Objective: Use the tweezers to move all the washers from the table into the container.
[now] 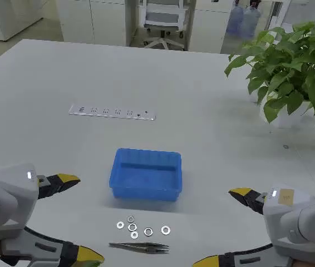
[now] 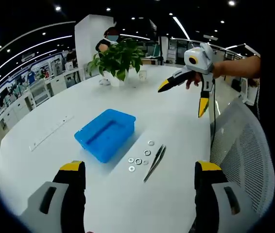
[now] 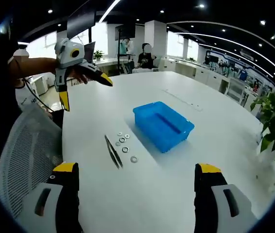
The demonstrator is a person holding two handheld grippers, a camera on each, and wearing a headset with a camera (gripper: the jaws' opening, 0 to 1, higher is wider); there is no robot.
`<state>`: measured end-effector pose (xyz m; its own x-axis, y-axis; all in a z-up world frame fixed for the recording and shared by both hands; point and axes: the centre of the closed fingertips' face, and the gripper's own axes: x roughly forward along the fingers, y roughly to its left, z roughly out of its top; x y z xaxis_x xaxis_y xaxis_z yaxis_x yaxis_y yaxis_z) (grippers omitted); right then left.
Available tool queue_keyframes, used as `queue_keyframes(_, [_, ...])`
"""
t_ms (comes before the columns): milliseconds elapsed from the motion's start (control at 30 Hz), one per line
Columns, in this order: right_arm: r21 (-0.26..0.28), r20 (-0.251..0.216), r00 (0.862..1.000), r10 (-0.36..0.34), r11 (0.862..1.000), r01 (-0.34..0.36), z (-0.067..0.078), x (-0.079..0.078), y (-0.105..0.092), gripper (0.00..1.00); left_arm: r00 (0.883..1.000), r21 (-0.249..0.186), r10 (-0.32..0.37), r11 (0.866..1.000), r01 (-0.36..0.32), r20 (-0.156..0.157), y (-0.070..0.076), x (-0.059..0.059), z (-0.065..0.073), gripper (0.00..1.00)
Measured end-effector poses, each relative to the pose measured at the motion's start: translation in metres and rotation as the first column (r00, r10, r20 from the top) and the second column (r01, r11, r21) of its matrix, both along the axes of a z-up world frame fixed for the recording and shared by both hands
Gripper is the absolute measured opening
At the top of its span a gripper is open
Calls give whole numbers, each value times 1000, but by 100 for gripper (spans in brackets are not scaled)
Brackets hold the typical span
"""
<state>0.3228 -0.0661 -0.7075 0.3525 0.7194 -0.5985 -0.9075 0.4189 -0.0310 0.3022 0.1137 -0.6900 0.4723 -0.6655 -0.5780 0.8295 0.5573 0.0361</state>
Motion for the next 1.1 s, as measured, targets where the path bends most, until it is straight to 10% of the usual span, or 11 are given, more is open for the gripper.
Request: queue_keyframes(1100, [-4,10,1000,-1,1000,1,2,0,-1,100,1000,-9,-2,1000,2,10,-2,2,3,99])
